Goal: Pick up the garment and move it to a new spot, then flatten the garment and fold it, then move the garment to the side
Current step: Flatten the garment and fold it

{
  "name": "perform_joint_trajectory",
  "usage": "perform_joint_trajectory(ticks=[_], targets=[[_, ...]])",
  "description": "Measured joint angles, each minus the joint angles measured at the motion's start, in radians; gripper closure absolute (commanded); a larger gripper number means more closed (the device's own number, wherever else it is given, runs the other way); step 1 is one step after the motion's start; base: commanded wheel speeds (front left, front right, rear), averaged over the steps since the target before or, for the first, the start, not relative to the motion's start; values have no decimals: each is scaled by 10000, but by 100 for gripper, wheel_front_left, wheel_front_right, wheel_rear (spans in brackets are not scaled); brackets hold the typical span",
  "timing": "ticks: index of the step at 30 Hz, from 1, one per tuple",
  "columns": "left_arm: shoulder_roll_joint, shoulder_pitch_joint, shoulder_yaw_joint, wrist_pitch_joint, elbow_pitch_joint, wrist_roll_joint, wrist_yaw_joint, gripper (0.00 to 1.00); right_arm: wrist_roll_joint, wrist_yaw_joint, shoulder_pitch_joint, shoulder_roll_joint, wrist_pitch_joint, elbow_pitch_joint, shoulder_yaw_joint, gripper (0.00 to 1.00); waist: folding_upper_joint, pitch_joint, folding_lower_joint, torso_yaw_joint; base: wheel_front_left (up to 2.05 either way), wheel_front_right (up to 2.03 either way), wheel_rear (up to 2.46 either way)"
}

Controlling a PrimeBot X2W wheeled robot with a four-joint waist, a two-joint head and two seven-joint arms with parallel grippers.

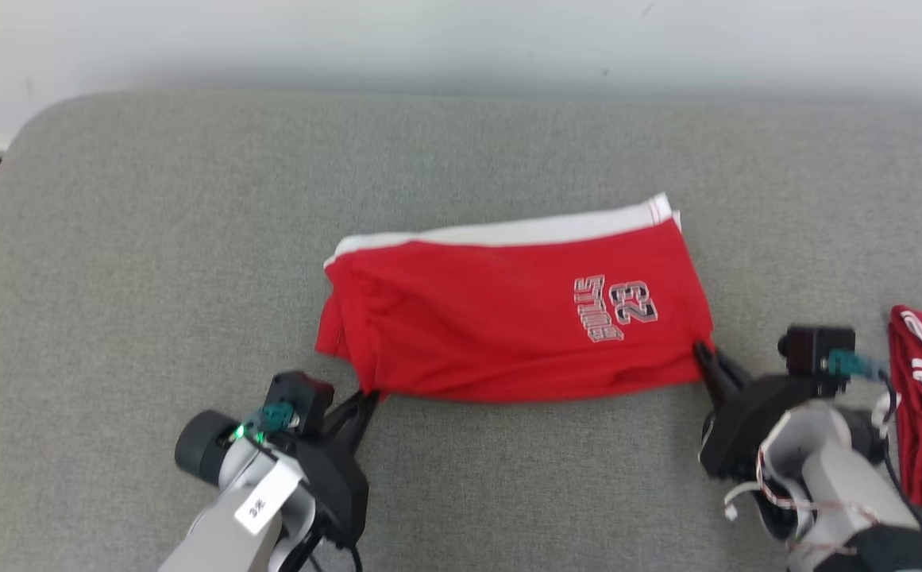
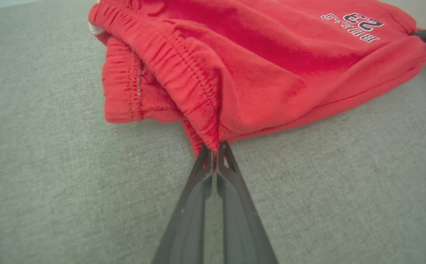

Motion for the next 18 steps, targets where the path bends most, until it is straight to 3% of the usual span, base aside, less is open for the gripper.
perform_joint_trajectory(ticks=[18], targets=[[1292,2356,-604,-347,-1941,-353,-12,100,704,174,3336,-121,169,-2978,-136,100,0,-1196,-1,-404,0,0,0]])
